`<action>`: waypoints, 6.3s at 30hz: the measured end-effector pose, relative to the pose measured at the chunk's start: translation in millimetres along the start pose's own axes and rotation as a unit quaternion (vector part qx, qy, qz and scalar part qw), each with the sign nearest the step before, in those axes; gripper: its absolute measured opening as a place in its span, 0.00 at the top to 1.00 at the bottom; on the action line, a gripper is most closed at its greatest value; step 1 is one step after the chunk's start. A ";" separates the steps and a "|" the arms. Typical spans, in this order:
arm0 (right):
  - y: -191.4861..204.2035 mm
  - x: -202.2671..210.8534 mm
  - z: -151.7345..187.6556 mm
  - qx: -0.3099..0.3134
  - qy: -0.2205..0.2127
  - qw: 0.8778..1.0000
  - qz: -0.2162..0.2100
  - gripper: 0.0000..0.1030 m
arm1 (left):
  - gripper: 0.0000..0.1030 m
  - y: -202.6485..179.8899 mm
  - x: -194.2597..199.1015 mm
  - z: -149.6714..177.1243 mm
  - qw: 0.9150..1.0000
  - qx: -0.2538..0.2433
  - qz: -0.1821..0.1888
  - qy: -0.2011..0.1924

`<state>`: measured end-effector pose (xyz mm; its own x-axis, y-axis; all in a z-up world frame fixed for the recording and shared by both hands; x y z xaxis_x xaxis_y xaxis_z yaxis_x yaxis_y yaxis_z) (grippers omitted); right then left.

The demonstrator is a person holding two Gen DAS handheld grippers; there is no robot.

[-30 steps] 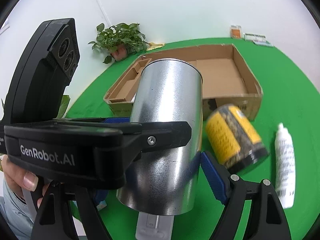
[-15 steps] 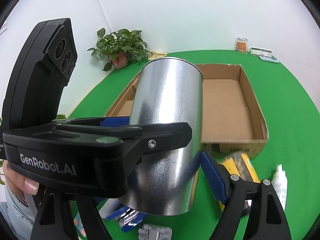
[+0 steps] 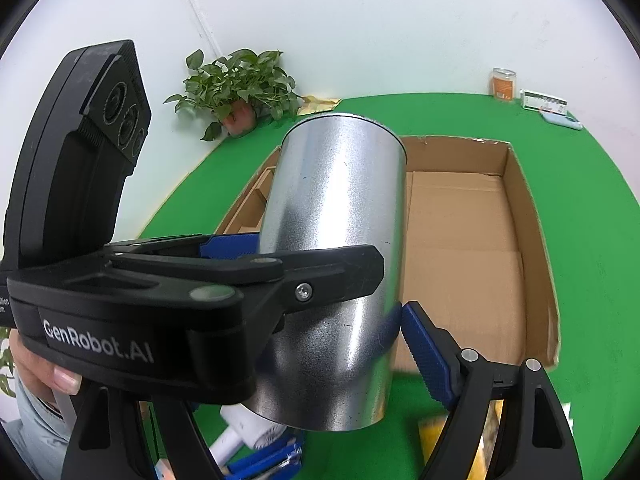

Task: Organize rigid objects
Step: 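Lay the silver cylinder in the box beside the board-game box, then move both grippers to the yellow-labelled jar on the floor, then grasp the yellow-labelled jar with both grippers and lift it, then place the yellow jar in the box beside the silver cylinder, then move both grippers toward the white spray bottle on the floor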

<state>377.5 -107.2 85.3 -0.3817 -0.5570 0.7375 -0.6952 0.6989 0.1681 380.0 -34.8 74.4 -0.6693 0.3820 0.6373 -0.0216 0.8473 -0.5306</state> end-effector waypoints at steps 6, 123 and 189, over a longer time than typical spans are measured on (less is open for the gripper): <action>-17.3 -33.8 -15.8 -0.013 0.026 1.000 -0.001 0.23 | 0.15 19.4 -24.3 -9.6 1.000 0.018 0.004 0.025; -35.1 29.1 130.8 -0.015 0.023 0.999 -0.022 0.18 | 0.23 -63.3 2.9 119.6 0.998 0.055 0.034 0.021; -177.2 -46.4 64.7 -0.053 0.056 0.987 0.139 0.99 | 0.70 78.2 69.1 112.3 0.981 0.067 -0.183 -0.015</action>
<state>479.0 -234.2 -21.0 -0.4749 -0.2869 0.8319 -0.5027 0.8644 0.0112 248.7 16.4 14.1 -0.6202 0.0475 0.7830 -0.3610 0.8689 -0.3386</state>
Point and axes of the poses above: each gripper's, at about its wrist camera, not at the fingertips, and x roughly against the way its jaws point, y to its left, z to its underside, the point moved 5 cm from there along -x, roughly the way its jaws point, and after that the axes turned 8 degrees about z, right-handed, at the moved point
